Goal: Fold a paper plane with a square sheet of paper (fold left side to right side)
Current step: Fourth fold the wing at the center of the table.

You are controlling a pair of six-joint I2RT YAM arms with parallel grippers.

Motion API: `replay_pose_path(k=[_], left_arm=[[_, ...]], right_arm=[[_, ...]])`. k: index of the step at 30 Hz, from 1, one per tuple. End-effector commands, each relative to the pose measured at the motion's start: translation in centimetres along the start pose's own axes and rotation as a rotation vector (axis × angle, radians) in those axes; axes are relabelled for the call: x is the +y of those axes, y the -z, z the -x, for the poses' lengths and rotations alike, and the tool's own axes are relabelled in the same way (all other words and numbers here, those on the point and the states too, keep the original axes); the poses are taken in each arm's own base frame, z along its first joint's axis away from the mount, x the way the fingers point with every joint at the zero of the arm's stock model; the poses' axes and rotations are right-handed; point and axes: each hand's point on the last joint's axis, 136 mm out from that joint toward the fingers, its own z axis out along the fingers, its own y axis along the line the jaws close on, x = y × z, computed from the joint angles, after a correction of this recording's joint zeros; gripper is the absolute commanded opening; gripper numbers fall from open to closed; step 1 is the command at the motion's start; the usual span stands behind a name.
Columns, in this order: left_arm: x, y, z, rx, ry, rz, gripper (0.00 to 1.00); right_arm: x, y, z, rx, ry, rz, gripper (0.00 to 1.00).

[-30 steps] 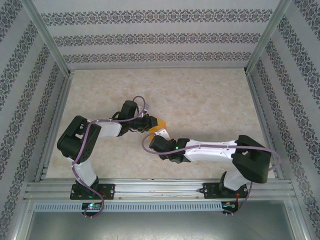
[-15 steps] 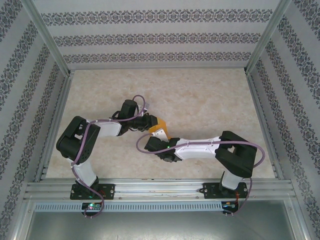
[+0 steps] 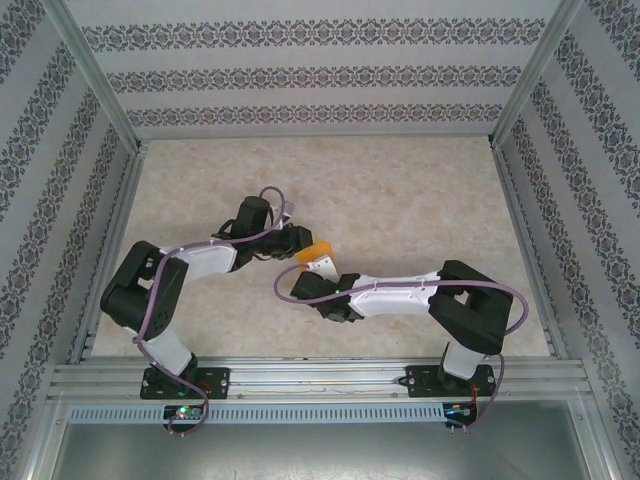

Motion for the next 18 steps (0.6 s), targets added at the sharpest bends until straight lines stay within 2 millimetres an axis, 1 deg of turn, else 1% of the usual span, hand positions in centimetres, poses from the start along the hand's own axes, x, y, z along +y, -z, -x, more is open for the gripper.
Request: replay_pose_path(k=[1, 5, 10, 14, 18], left_arm=[[0.8, 2.3, 0.5, -0.036, -0.016, 0.042, 0.31], [1.8, 4.9, 0.8, -0.063, -0.008, 0.068, 0.35], [3.2, 8.2, 0.9, -0.108, 0.020, 0.088, 0.37], [3.7, 9.4, 0.2, -0.098, 0.008, 0.120, 0.37], [3.9, 9.3, -0.8, -0.067, 0.012, 0.110, 0.37]], right_arm=[[-0.6, 0.2, 0.1, -0.003, -0.013, -0.004, 0.00], [0.2, 0.4, 0.2, 0.001, -0.036, 0.096, 0.00], [1.5, 0.7, 0.3, 0.015, -0.082, 0.277, 0.00], [2.0, 0.8, -0.1, 0.037, -0.117, 0.395, 0.00], [2.4, 0.5, -0.6, 0.071, -0.158, 0.498, 0.00]])
